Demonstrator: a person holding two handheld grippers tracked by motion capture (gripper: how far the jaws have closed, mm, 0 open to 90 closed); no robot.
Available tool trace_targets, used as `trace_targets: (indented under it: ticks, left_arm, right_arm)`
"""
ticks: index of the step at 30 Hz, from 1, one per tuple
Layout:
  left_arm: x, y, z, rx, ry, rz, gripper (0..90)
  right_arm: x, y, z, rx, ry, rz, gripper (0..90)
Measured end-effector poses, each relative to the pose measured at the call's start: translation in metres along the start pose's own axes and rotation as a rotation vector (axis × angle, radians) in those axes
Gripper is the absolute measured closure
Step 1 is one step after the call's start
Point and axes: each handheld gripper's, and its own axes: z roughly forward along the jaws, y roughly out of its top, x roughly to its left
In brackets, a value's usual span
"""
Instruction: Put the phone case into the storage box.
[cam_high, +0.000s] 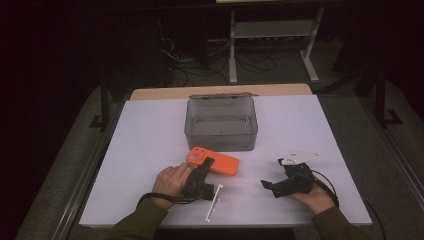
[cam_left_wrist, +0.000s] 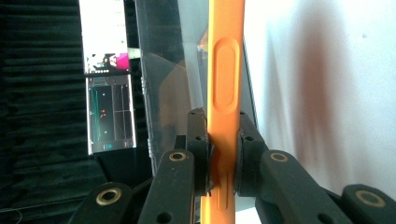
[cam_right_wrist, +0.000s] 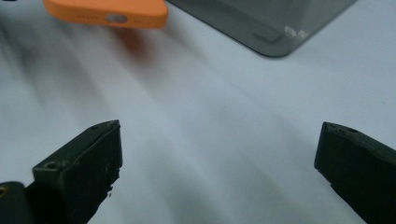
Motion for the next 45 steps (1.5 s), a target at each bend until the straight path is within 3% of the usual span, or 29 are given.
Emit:
trace_targets:
  ticks: [11, 32, 45]
  left_arm:
    - [0.003, 0.000, 0.000, -0.012, -0.017, -0.046, 79.6]
    - [0.015, -0.012, 0.002, -0.064, -0.092, -0.267, 79.6]
    - [0.022, -0.016, 0.002, -0.085, -0.112, -0.338, 79.6]
  right_arm:
    - [0.000, -0.001, -0.001, -0.005, -0.003, -0.014, 0.5]
    - [0.001, 0.000, 0.000, -0.007, -0.003, -0.025, 0.5]
    - [0.002, 0.000, 0.000, -0.002, -0.004, -0.026, 0.5]
